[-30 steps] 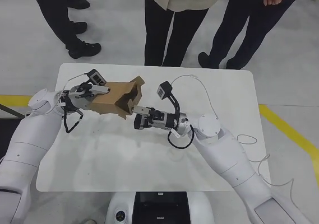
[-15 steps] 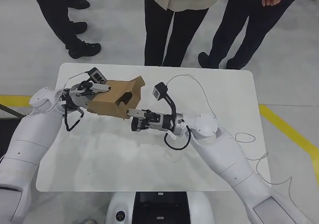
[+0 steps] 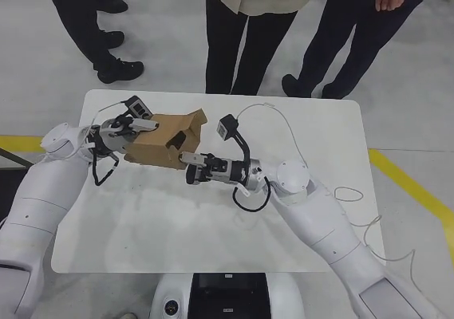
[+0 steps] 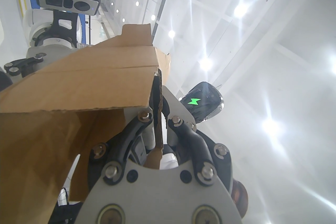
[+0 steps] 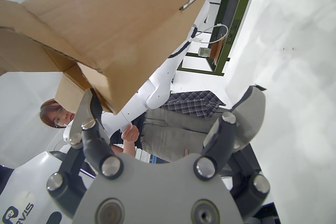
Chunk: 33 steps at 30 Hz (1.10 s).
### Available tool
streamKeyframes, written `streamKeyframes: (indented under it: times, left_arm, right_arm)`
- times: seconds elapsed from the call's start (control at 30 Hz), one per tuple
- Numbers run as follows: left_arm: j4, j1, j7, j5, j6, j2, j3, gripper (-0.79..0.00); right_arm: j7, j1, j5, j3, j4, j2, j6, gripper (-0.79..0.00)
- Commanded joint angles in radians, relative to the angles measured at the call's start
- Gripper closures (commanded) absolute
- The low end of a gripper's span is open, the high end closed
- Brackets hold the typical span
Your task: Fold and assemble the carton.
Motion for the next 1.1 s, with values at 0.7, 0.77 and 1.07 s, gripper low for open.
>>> streamKeyframes:
  times: [0.7, 0.77, 1.07]
  left_arm:
    - [-0.007, 0.03, 0.0, 0.033, 0.064, 0.029, 0.053, 0.0]
    - [0.003, 0.026, 0.0, 0.031, 0.064, 0.029, 0.062, 0.0]
    - [0.057, -0.007, 0.0, 0.031, 0.057, 0.026, 0.106, 0.0]
  right_arm:
    - [-0.029, -0.042, 0.159, 0.14, -0.004, 0.014, -0.147, -0.785]
    - [-0.014, -0.037, 0.17, 0.132, 0.001, 0.011, -0.157, -0.785]
    - [0.056, -0.033, 0.223, 0.137, 0.006, 0.008, -0.196, -0.785]
